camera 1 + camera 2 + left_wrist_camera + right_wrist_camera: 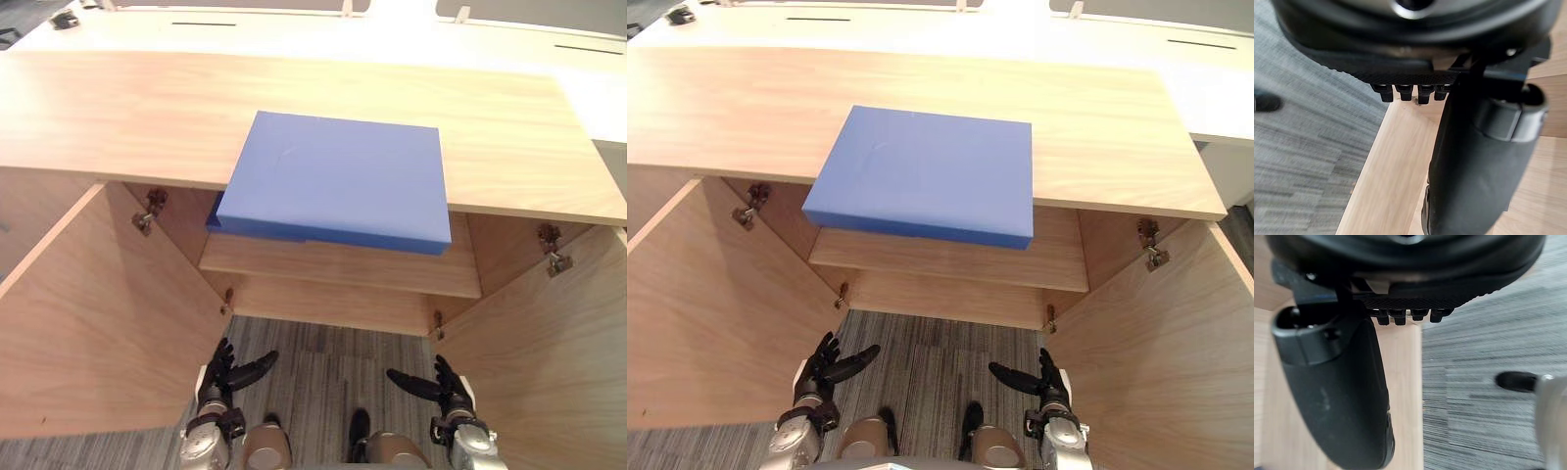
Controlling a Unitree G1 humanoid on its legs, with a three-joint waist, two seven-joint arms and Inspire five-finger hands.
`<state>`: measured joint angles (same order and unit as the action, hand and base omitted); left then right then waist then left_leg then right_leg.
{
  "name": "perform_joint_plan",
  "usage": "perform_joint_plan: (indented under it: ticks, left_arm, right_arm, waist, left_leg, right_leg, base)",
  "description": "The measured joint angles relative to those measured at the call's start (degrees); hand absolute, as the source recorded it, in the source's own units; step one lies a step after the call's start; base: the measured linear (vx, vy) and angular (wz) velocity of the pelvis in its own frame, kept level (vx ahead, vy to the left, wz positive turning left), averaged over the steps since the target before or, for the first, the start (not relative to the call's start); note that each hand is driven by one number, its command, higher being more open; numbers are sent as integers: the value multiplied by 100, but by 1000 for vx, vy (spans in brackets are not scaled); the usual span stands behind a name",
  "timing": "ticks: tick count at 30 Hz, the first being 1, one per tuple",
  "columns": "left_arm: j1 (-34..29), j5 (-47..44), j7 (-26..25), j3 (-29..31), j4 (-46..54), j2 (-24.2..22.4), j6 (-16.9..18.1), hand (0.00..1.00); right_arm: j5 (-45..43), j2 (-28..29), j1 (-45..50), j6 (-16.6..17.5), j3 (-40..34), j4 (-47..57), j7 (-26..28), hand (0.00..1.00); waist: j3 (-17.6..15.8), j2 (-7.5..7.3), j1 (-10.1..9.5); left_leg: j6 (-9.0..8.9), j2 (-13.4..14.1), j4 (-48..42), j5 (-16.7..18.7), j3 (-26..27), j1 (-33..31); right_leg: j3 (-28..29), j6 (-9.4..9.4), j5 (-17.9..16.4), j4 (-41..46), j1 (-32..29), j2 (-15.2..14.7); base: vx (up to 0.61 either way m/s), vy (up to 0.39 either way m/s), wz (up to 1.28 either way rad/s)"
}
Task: Walk over to the cabinet, pick up the folder, carry it to the office cabinet, place the folder inside the office cabinet, then close the office cabinet door
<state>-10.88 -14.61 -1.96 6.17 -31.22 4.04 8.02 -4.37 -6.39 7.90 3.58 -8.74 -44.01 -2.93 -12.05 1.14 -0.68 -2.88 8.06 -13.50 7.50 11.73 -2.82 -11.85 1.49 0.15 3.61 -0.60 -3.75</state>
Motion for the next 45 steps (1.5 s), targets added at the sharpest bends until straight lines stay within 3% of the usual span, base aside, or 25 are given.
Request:
perform_joint_plan:
  ticks: [3, 8, 15, 17, 22, 25, 31, 36, 38, 39, 41, 45]
  left_arm:
    - [-135, 77, 15, -2, 694, 174, -4, 100]
    - [-459, 279, -20, 15, 2001, 292, 105, 100]
    - [-867, 1252, -193, 1, 3866, 437, 269, 100]
    - [-1040, 1794, -423, -6, 4740, 584, 368, 100]
    - [-1081, 2962, -756, -147, 5780, 1166, 790, 100]
    - [-946, 3640, -826, -423, 5896, 1500, 957, 100]
    - [-484, 4733, -1072, -832, 5833, 1817, 901, 100]
    - [266, 5355, -1151, -1250, 5265, 2008, 724, 100]
    - [481, 5611, -1151, -1265, 4751, 2013, 495, 100]
    - [517, 5675, -1150, -1266, 4630, 2011, 427, 0]
    - [551, 5918, -1183, -1260, 4379, 2011, 179, 0]
    - [801, 6043, -1277, -1201, 4404, 1999, 105, 0]
  right_arm:
    - [20, 7, 115, -35, 16, -274, 43, 100]
    - [20, -25, 171, -7, 12, -340, 44, 100]
    - [178, -35, 157, 49, 28, -421, 50, 100]
    - [232, -42, 156, 80, 30, -521, 48, 100]
    - [359, -150, 187, 88, 257, -729, 46, 100]
    - [404, -182, 179, 112, 402, -733, 45, 100]
    - [424, -211, 183, 169, 638, -740, 43, 100]
    - [425, -203, 177, 169, 701, -731, 65, 100]
    - [424, -203, 174, 170, 701, -681, 69, 100]
    - [423, -207, 175, 169, 700, -681, 69, 100]
    - [410, -219, 184, 169, 696, -680, 69, 100]
    - [400, -212, 211, 164, 699, -643, 106, 100]
  waist:
    - [6, -6, 1]
    - [186, -10, -7]
    - [334, -9, -14]
    - [368, -16, -17]
    - [508, 9, -15]
    - [643, 6, -1]
    - [670, -7, 11]
    - [683, -9, 62]
    - [699, -16, 197]
    - [702, -18, 215]
    - [703, -22, 237]
    - [712, -42, 243]
  left_leg:
    - [74, -197, 325, -46, 38, 207]
    - [127, -265, 533, -91, 19, 408]
    - [160, -349, 737, -245, -40, 543]
    - [151, -367, 788, -262, -77, 541]
    - [149, -383, 851, -306, -128, 660]
    - [150, -387, 882, -325, -136, 697]
    - [144, -395, 969, -369, -134, 777]
    - [145, -425, 1278, -506, -17, 1003]
    - [147, -436, 1416, -548, 27, 1065]
    - [146, -437, 1443, -553, 54, 1079]
    - [145, -440, 1526, -554, 208, 1103]
    - [159, -471, 1574, -544, 309, 1141]
  right_leg:
    - [32, 98, 62, -212, 150, -98]
    - [22, 100, 64, -267, 292, -104]
    - [-12, 117, 74, -268, 361, -162]
    - [-12, 125, 73, -269, 367, -171]
    - [-48, 129, 73, -290, 510, -172]
    - [-52, 129, 75, -301, 545, -171]
    - [-43, 129, 75, -319, 589, -167]
    - [65, 122, 81, -336, 580, -152]
    - [111, 118, 105, -395, 573, -137]
    - [137, 119, 113, -408, 563, -132]
    - [261, 127, 178, -510, 519, -110]
    - [375, 130, 229, -598, 509, -115]
  base:
    - [112, 110, -1]
    - [15, 13, 2]
    - [-56, -2, 5]
    - [-92, -11, 6]
    - [-43, -11, 5]
    - [-12, -3, 1]
    - [-1, -1, -1]
    - [12, 2, -12]
    - [21, 5, -13]
    - [25, 10, -21]
    - [44, 21, -30]
    - [36, 23, -17]
